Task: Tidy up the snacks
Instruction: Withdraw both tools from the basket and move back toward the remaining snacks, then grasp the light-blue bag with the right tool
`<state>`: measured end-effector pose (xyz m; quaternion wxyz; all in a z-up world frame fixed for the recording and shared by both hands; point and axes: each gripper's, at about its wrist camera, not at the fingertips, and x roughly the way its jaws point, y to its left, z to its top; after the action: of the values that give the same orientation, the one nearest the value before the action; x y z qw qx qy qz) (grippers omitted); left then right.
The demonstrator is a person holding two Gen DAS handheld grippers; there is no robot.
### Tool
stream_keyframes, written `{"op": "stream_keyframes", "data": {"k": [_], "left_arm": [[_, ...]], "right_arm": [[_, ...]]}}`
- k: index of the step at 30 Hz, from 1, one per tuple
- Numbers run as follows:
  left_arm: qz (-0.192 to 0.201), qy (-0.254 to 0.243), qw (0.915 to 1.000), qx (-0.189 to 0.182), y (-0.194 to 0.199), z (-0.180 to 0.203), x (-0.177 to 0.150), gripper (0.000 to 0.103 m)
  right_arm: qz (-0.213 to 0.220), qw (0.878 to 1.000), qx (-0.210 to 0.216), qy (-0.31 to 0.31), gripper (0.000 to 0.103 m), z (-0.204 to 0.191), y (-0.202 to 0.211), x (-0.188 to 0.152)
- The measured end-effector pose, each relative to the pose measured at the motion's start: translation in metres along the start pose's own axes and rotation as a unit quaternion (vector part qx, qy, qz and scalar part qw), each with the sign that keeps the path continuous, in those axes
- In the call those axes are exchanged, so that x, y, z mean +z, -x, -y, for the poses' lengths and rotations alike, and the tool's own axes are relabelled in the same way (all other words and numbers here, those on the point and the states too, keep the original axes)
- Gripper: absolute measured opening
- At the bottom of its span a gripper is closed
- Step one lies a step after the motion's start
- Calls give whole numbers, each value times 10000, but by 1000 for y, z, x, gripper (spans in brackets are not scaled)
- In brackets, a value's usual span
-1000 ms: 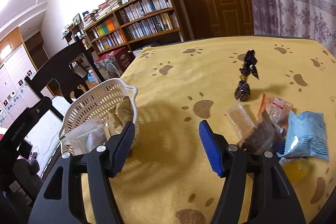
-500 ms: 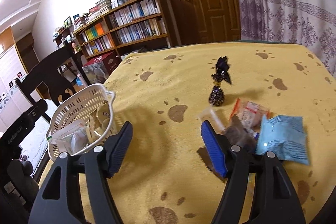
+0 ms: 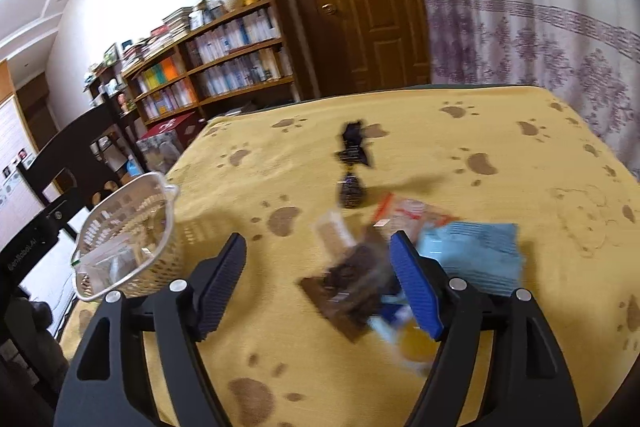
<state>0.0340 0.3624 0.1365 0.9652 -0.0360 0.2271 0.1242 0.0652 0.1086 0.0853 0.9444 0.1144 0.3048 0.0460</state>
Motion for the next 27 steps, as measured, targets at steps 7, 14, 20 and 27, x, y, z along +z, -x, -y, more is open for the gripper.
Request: {"op": "stream_keyframes", "data": {"k": [7, 14, 20, 27], "left_arm": [[-65, -129, 9998, -170, -1, 22, -4, 100], [-105, -279, 9990, -348, -3, 47, -9, 100], [-153, -432, 9982, -383, -6, 61, -12, 100], [-222, -535, 9974, -430, -8, 70, -16, 100]], "right_arm": [[75, 9973, -445, -571, 79, 70, 16, -3], [-108, 9942, -584, -899, 83, 112, 11, -7], [-420, 9941, -269, -961, 89, 112, -10, -9], [-970, 9931, -160, -646, 94, 93, -48, 7]]}}
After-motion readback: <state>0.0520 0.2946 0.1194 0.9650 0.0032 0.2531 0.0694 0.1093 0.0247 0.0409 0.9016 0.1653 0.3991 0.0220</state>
